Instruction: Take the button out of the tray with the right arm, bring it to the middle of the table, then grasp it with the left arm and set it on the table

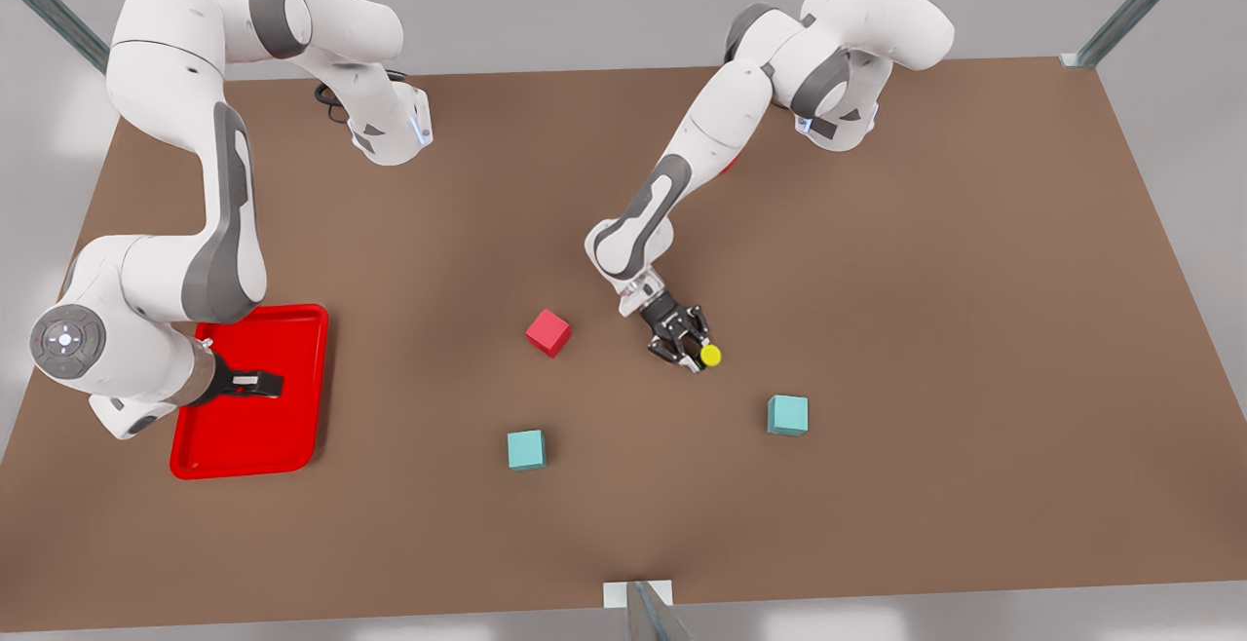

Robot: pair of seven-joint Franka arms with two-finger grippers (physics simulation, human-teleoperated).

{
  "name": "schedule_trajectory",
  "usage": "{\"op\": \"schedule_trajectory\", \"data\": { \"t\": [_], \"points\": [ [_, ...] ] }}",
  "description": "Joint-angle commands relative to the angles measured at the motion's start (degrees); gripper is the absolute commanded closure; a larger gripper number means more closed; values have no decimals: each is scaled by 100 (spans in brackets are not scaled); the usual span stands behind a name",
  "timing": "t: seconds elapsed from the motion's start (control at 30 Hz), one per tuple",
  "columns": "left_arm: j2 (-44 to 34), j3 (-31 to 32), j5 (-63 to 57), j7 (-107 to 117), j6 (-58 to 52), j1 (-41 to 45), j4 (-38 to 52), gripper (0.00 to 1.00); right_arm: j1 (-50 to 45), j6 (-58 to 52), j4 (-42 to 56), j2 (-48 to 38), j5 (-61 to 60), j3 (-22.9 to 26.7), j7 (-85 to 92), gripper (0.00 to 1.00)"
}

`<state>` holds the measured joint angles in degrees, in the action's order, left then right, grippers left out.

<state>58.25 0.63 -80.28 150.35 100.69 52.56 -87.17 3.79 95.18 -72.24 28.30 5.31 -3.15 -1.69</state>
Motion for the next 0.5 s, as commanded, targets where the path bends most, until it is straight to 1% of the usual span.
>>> {"op": "schedule_trajectory", "data": {
  "t": [0.0, 0.03, 0.07, 0.1, 0.13, 0.47],
  "points": [
    [-6, -2, 12, 83, -5, 9, -2, 55, -1, -8, 8, -9, -4, -1, 2, 0],
    [-6, -2, 12, 83, -5, 18, 7, 52, -1, 0, -1, 0, -4, -1, 2, 0],
    [29, -2, 12, 83, -5, 35, 7, 45, 8, 1, -1, 0, -4, 7, 2, 0],
    [29, -2, 12, 74, -5, 44, 16, 11, 8, 9, -1, 0, -4, 7, 2, 0],
    [29, -2, 12, 74, -5, 44, 16, 0, 8, 9, -1, 0, -4, 7, 2, 0],
    [-208, 7, 223, -198, -58, 149, -98, 0, 8, 9, -1, 0, -4, -1, 2, 0]
  ]
}}
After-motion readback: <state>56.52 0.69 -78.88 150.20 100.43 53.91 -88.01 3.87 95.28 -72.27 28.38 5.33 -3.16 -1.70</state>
